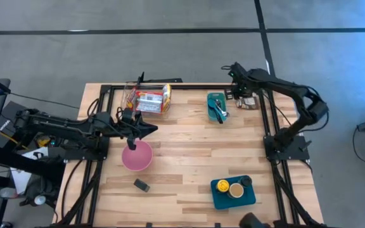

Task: Pick & Place Food Item
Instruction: Put the orange seasoning pack into the blue bin

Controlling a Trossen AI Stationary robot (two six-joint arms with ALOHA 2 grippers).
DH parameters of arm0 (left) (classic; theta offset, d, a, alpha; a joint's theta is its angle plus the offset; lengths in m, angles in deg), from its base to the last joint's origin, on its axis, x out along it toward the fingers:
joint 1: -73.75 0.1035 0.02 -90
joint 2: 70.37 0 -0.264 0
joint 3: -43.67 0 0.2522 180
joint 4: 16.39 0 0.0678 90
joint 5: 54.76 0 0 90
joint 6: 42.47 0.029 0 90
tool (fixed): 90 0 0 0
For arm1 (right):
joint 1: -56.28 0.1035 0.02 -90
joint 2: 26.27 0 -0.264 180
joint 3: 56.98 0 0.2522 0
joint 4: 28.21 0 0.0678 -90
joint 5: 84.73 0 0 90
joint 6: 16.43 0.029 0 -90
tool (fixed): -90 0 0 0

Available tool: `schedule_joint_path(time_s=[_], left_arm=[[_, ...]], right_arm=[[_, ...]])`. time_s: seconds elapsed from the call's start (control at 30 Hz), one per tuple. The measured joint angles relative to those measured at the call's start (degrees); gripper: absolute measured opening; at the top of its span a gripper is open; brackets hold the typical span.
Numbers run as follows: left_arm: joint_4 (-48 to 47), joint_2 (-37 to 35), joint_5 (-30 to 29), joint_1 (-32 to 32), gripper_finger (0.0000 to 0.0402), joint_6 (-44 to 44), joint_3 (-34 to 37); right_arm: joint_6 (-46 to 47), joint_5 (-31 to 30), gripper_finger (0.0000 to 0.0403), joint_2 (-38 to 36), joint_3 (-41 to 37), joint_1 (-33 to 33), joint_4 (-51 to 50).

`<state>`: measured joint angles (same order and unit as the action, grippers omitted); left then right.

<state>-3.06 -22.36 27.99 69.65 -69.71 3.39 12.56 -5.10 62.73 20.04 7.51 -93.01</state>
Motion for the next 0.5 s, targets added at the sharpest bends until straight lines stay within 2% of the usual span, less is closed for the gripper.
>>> schedule_joint_path(time_s=[0.33, 0.5], left_arm=[[-0.07, 0.00, 0.00, 0.00, 0.0004, 0.02, 0.00], [-0.06, 0.00, -0.01, 0.00, 0.0004, 0.24, 0.00]], right_arm=[[1.47, -0.42, 0.0113, 8.27, 2.20, 1.18, -3.42], [1.46, -5.11, 0.0113, 10.57, 2.20, 0.98, -3.61]])
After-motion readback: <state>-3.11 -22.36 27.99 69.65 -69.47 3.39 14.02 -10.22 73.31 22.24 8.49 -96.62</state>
